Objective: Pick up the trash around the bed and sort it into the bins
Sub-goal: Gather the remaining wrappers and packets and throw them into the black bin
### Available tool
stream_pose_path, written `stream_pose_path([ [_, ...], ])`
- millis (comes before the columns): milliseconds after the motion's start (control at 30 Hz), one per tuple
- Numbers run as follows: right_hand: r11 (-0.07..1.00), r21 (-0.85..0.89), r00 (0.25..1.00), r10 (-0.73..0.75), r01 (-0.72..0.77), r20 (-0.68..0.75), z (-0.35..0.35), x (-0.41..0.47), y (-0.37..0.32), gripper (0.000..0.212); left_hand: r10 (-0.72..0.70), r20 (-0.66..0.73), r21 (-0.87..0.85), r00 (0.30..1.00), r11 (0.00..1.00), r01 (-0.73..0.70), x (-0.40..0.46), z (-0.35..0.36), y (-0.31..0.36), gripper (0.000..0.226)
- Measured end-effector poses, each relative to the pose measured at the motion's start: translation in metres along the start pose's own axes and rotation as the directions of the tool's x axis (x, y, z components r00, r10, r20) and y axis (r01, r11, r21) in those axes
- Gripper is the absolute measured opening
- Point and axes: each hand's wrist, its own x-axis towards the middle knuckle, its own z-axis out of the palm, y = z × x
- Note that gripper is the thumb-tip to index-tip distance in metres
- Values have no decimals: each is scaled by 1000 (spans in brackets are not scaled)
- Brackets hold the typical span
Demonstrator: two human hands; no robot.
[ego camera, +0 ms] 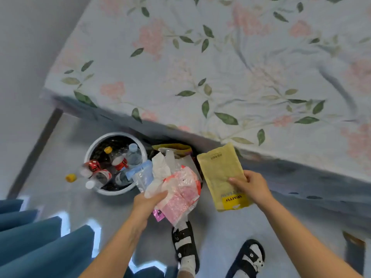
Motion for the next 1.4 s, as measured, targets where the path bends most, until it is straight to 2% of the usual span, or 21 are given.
stream_pose_path([
  [100, 1000, -17, 1000, -13, 13, 5, 52, 30, -22, 20, -33, -19, -78, 999, 996, 31, 39, -17, -9, 28],
  [233, 999, -53, 1000, -1, 3, 30, 102, 69, -19, 19, -24, 33, -122, 999, 992, 28, 88, -5, -18, 31],
  [400, 992, -123, 999, 25, -19, 47, 133, 119, 4, 16, -8, 45, -46, 999, 999, 10, 160, 32, -31, 49],
  [500, 980, -195, 996, -27, 44, 90, 155, 148, 11, 15, 5, -61, 23, 998, 1000, -4, 201, 49, -39, 59],
  [600, 946, -286, 982, -113, 152, 149, 187, 173, 13, 31, -16, -247, 97, 969, 994, 41, 226, 56, -39, 59],
  [667, 926, -329, 976, -130, 183, 177, 212, 185, 12, 41, -14, -297, 172, 955, 983, 68, 236, 54, -40, 58],
  [800, 885, -452, 976, -11, 110, 216, 246, 207, 19, 51, 0, -294, 350, 956, 931, 107, 250, 44, -46, 58],
  [900, 871, -488, 965, 84, 50, 250, 251, 216, 30, 52, -4, -280, 392, 960, 912, 118, 258, 37, -56, 61],
  [1100, 891, -450, 975, 45, 60, 219, 232, 195, 26, 50, -1, -167, 398, 986, 915, 68, 236, 34, -47, 65],
  [1167, 876, -472, 975, 9, 100, 223, 216, 173, 19, 46, 48, -169, 547, 984, 836, 53, 213, 29, -35, 59],
  [1267, 740, -616, 957, -139, 271, 254, 182, 126, 13, 42, 110, -158, 816, 981, 574, 67, 157, 23, -13, 50],
  [1333, 637, -681, 932, -229, 361, 280, 158, 95, 16, 40, 141, -80, 930, 987, 367, 23, 117, 27, -3, 45],
  [1400, 614, -711, 939, -215, 344, 268, 127, 69, 20, 38, 214, 59, 972, 975, 209, -104, 76, 38, 10, 41],
])
